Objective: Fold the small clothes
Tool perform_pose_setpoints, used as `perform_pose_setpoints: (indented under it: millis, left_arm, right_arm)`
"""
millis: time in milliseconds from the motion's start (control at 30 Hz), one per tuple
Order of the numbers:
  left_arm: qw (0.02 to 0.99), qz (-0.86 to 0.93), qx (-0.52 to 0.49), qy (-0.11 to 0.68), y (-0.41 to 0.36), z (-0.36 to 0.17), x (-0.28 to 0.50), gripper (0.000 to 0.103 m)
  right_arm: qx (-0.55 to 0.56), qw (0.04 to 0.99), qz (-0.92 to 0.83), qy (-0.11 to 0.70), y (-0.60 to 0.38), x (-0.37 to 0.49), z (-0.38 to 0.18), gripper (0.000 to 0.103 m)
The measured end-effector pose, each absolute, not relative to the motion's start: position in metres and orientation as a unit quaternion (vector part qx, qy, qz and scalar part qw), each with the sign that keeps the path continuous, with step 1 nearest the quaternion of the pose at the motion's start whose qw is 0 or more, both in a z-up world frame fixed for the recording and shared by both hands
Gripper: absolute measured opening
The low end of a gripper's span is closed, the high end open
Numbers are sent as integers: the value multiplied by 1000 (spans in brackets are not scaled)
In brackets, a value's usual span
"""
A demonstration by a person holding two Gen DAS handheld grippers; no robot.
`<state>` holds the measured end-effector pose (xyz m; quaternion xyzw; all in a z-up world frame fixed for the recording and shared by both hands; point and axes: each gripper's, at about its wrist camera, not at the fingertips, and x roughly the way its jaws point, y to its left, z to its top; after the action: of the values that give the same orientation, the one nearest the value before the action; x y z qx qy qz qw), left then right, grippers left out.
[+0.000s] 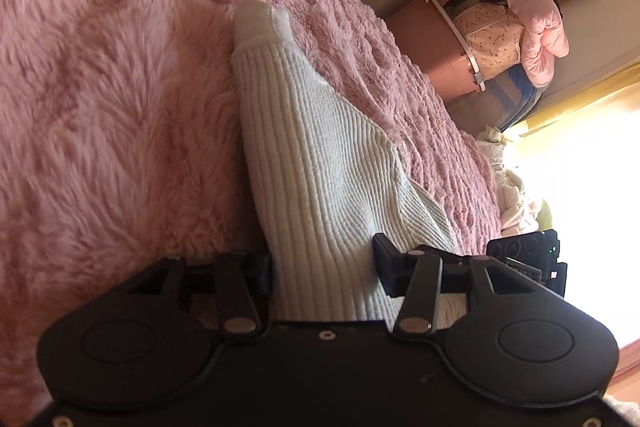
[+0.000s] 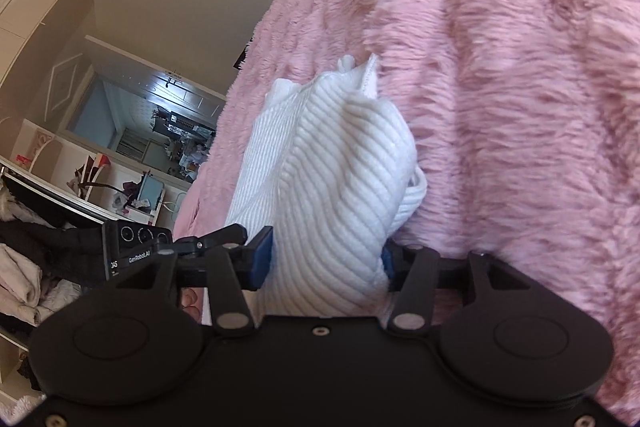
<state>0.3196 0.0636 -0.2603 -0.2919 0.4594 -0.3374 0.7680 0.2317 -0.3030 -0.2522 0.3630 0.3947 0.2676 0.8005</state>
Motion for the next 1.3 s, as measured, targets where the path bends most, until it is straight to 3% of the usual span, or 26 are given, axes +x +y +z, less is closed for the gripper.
perform_pose_setpoints:
  millis: [333,500,767,800,833,900,1167,1300]
  left_arm:
    - [834,-290,-181,432,65,-196,287,54]
    - [847,-305,-194,389,67,-157,252,56]
    - [872,-292,-96,381,7,-141,188,59]
    - [872,-291,-86,384,-2,-144,181,59]
    - [873,-286,-77,388,-10,-148,175,59]
    - [879,-265,-56,393,-21,-158,162,59]
    - [886,-224,-50,403,-44,-189,140,59]
    - [882,-218,-64,412,-44,-200,141,59]
  right_arm:
    - [335,816,235,408,-321,218,-225,63]
    - [273,863,187,382,-337,187,-187,64]
    - [-85,919,127,363,-247,148,-123,63]
    - [-87,919,140,359,-239,146,-120,54]
    - [-77,917,157,360,-233,145,-118,37]
    - [-61,914,174,361,-221,144,-117,23]
    - [-131,924,118,339,-183,127,-150,10]
    - [-109,924,106,351,-190,132,-167,9]
